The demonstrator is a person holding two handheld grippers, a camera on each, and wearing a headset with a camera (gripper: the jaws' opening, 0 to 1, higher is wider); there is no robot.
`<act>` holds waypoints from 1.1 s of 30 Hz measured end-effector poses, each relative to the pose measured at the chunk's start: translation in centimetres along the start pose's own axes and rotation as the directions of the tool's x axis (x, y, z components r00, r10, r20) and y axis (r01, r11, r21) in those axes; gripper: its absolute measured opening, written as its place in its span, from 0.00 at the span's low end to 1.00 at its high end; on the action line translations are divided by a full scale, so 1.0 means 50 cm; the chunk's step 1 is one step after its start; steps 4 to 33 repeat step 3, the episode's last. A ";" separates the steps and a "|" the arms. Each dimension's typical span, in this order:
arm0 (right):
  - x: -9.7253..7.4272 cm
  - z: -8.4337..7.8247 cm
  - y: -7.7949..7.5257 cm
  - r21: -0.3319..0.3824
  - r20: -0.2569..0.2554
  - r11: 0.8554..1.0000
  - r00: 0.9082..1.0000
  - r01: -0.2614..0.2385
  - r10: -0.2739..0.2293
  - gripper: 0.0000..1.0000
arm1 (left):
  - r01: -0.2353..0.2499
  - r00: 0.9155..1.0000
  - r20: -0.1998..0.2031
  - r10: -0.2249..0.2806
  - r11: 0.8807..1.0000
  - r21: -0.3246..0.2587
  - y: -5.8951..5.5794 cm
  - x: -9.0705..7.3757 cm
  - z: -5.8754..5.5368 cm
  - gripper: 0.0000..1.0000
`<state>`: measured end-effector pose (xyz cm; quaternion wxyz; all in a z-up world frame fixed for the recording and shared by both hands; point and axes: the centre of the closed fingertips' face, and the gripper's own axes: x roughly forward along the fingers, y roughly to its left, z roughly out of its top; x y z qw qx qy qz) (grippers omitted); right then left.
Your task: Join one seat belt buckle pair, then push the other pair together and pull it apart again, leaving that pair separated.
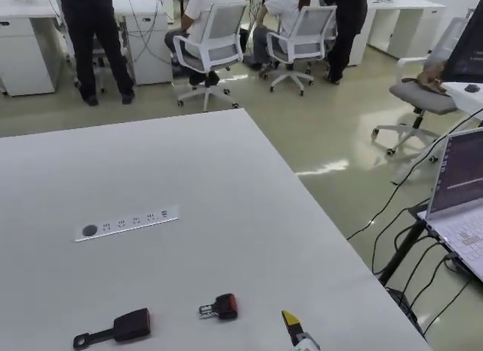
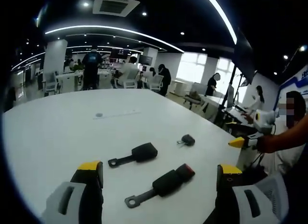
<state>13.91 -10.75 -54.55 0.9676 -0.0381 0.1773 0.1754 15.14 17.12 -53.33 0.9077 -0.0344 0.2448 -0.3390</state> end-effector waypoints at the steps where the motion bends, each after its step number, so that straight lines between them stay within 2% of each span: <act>1: 0.002 0.003 0.002 0.001 0.002 1.000 1.000 -0.002 0.002 0.99 | -0.002 1.000 0.004 0.002 1.000 -0.001 0.002 0.000 0.003 1.00; 3: 0.008 0.005 0.003 0.005 0.001 1.000 1.000 -0.001 0.001 0.99 | 0.001 1.000 0.002 -0.001 1.000 -0.007 0.008 0.001 0.004 1.00; 33: 0.008 0.005 0.003 0.005 0.001 1.000 1.000 -0.001 0.001 0.99 | 0.001 1.000 0.002 -0.001 1.000 -0.007 0.008 0.001 0.004 1.00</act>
